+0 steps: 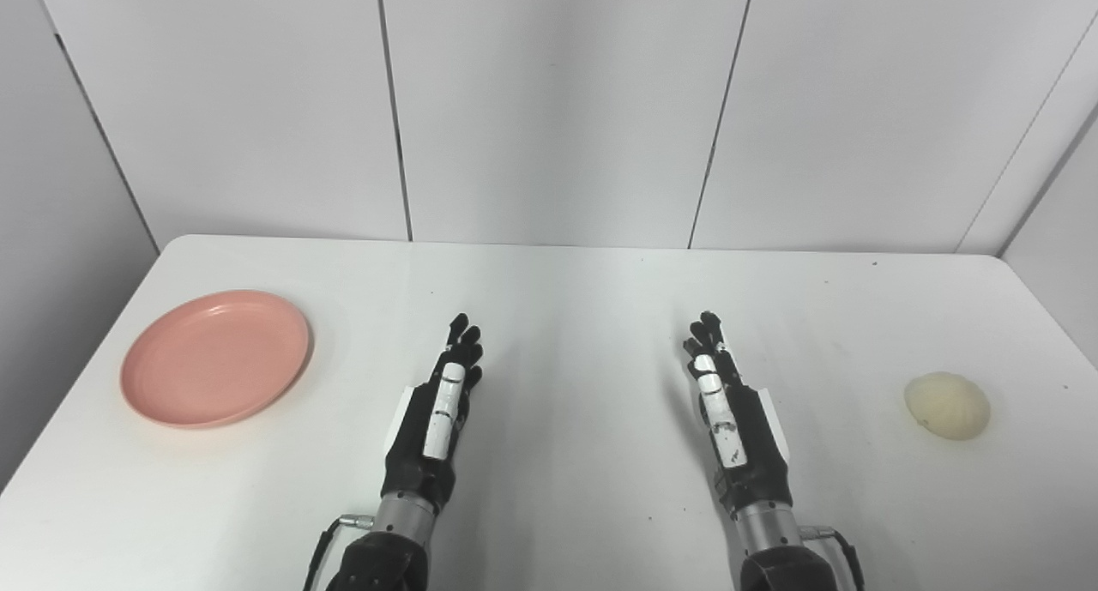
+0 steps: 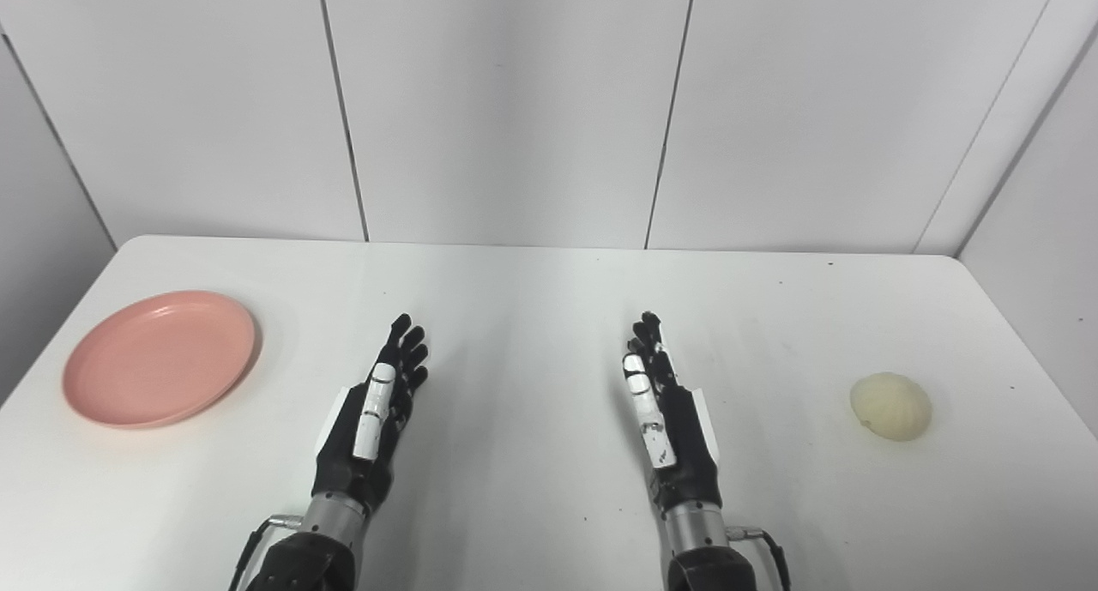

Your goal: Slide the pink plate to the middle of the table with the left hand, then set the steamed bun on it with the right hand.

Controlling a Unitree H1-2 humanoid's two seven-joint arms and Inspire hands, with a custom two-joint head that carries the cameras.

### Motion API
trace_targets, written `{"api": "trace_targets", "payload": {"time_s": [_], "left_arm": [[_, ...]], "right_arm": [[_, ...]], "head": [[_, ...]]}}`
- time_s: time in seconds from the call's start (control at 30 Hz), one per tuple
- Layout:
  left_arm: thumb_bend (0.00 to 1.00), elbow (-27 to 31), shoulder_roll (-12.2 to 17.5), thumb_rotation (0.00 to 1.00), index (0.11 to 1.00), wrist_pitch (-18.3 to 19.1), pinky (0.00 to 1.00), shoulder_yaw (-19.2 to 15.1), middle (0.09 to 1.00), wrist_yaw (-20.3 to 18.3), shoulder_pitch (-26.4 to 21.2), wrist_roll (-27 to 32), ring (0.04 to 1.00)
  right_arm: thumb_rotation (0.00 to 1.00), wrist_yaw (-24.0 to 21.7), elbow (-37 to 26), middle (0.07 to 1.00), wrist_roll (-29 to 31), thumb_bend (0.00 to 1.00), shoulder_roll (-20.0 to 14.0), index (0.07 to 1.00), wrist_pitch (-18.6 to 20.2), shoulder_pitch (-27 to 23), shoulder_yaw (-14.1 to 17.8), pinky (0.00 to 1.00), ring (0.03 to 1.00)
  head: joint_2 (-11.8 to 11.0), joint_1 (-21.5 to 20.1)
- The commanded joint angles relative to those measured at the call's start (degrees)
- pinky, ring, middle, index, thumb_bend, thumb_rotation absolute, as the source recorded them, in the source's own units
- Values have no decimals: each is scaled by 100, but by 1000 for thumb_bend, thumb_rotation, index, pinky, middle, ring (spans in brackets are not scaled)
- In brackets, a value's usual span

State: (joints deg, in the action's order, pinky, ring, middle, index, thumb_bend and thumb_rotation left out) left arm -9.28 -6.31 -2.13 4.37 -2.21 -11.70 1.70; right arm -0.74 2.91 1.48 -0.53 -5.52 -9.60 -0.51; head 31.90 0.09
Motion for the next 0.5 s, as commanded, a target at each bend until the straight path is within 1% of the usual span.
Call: {"api": "trace_targets", "payload": {"time_s": [0.0,0.1,0.13,0.23,0.47], "left_arm": [[639,-145,68,1000,1000,-47,1000,-14,1000,23,54,-75,1000],[634,-122,27,1000,1000,-16,1000,-39,1000,43,57,-42,1000],[634,-117,23,1000,1000,-4,1000,-51,1000,-3,59,26,1000],[637,-113,69,1000,1000,-23,1000,-18,1000,-37,65,-24,1000],[646,-108,44,1000,1000,39,1000,-57,1000,-92,58,103,1000]], "right_arm": [[909,-19,-78,975,17,532,3,986,-22,-7,10,1000,967],[911,-22,-73,975,19,537,2,986,-18,-7,10,1000,967],[911,-14,-58,974,10,539,4,985,-41,-10,12,1000,965],[904,12,-76,970,-7,546,22,982,-57,-8,14,1000,962],[911,-40,-60,978,31,556,-9,990,-56,-13,6,1000,971]], "head": [[2,5],[0,1],[0,0],[2,-1],[-4,-3]]}}
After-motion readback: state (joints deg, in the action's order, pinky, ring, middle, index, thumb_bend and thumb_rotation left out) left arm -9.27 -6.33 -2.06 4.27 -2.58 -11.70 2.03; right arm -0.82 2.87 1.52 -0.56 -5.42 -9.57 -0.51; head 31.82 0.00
